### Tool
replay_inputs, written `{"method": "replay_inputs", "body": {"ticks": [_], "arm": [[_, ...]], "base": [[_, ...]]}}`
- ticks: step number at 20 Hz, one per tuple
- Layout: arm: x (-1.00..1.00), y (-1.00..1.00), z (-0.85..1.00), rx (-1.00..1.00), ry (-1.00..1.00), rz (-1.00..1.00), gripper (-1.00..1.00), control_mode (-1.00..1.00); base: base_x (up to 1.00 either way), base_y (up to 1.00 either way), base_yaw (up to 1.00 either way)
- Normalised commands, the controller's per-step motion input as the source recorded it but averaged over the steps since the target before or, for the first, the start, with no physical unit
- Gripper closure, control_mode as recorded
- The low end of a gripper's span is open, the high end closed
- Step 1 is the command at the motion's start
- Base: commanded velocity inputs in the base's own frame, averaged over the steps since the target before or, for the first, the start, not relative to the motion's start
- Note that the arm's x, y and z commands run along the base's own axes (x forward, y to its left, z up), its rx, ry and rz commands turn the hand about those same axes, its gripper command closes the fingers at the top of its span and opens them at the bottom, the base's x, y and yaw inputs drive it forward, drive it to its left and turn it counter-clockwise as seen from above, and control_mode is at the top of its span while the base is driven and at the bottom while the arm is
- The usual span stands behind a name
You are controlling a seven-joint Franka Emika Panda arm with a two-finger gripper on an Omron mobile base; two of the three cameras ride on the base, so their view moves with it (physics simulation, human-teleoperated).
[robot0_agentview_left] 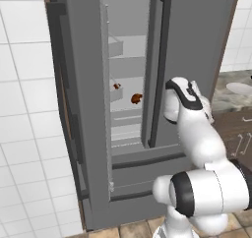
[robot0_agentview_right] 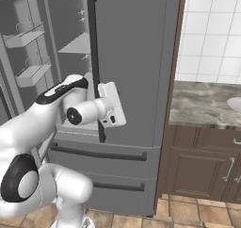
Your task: Place the chicken drumstick on the counter behind the older chicken drumstick on the same shelf of the fridge to maintain FIFO order. Close the fridge door when finished.
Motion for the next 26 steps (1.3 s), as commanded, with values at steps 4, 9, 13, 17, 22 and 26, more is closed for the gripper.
{"method": "replay_inputs", "body": {"ticks": [4, 9, 13, 17, 22, 26], "arm": [[-0.51, -0.21, 0.98, -0.33, -0.10, -0.01, -1.00, -1.00], [-0.63, -0.66, 0.29, -0.38, -0.18, -0.05, -1.00, -1.00], [-0.58, -0.71, -0.29, -0.35, -0.08, -0.11, -1.00, -1.00], [-0.76, -0.38, -0.26, -0.53, -0.23, -0.22, -1.00, -1.00], [-0.86, 0.00, 0.00, -0.68, -0.39, -0.23, -1.00, -1.00], [-1.00, 0.00, -0.05, -0.72, -0.44, -0.25, -1.00, -1.00]], "base": [[0.00, 0.00, 0.00], [0.00, 0.00, 0.00], [0.00, 0.00, 0.00], [0.00, 0.00, 0.00], [0.00, 0.00, 0.00], [0.00, 0.00, 0.00]]}}
